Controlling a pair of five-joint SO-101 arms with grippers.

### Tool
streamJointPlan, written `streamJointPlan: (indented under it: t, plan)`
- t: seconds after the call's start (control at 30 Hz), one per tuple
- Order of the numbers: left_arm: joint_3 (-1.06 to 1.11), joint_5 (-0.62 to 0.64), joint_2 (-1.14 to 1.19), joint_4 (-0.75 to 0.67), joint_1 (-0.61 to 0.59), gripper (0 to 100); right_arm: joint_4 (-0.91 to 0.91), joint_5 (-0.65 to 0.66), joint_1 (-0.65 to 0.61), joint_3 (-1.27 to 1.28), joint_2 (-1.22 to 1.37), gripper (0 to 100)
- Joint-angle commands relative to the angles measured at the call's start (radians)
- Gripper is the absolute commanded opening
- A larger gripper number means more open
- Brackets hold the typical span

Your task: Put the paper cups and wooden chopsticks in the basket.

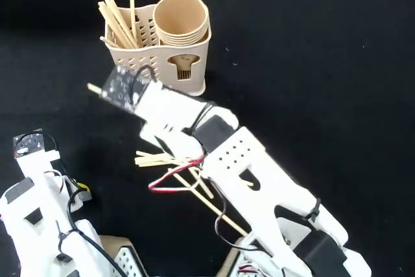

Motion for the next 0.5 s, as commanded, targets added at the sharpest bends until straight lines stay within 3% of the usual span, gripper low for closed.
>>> streamJointPlan:
  t: [0.0, 0.47]
  plan:
    - [0.005, 0.009, -0.002, -0.018, 0.019, 28, -0.021, -0.046, -0.014, -0.119, -0.007, 1.2]
    - [0.005, 0.009, -0.002, -0.018, 0.019, 28, -0.021, -0.069, -0.014, -0.306, -0.005, 1.2]
